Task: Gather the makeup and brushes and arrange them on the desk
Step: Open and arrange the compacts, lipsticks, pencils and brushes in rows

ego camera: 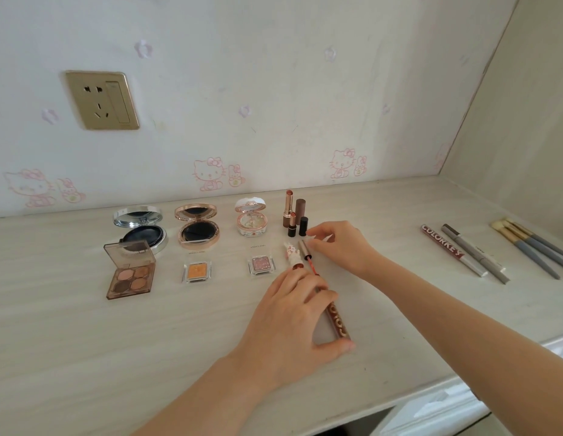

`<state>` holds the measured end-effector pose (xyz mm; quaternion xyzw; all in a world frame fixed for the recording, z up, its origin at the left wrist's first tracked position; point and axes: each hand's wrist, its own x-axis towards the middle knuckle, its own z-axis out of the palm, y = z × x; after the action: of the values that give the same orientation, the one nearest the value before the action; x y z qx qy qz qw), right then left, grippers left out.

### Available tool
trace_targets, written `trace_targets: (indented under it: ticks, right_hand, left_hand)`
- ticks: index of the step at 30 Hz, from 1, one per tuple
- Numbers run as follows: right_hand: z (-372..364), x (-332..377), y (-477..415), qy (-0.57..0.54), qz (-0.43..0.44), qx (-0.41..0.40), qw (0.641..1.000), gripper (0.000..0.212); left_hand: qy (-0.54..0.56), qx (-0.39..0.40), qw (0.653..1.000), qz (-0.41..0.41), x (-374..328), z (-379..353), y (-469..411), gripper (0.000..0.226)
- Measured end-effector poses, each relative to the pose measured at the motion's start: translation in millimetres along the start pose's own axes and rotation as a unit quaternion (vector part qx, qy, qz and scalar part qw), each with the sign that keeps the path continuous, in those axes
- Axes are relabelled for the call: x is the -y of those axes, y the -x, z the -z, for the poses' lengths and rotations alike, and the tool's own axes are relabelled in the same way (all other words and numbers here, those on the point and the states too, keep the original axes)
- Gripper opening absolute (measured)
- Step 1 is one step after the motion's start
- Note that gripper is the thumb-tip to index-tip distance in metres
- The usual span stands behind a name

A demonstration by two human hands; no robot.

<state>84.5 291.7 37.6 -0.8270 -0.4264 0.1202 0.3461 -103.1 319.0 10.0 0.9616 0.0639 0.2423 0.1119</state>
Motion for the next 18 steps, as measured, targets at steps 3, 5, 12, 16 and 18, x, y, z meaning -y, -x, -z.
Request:
trace_targets:
  ticks: [3, 5, 12, 16, 18]
  right_hand:
    - [4, -3, 12, 0.031, 0.004, 0.005, 1.000, 0.025]
    - [8, -4, 22, 0.043, 0.007, 0.005, 0.999, 0.026]
    - [33, -14, 62, 0.031, -0.005, -0.039, 0.999, 0.026]
    - [46, -31, 89, 0.076, 0.002, -0.067, 0.995, 0.028]
    - [55, -41, 102, 0.093, -0.003, -0.081, 0.992, 0.031]
  left_hand:
    - [-0.004, 0.000, 1.000, -0.009, 0, 0, 1, 0.062]
    - [-0.006, -0.004, 1.000, -0.014, 0, -1, 1, 0.061]
    - [0.008, 0.012, 0.999, -0.047, 1, -1, 1, 0.058]
    - [0.002, 0.007, 0.997, -0.077, -5, 0, -2, 0.048]
    - [0.008, 0.002, 0.996, -0.087, -10, -1, -8, 0.042]
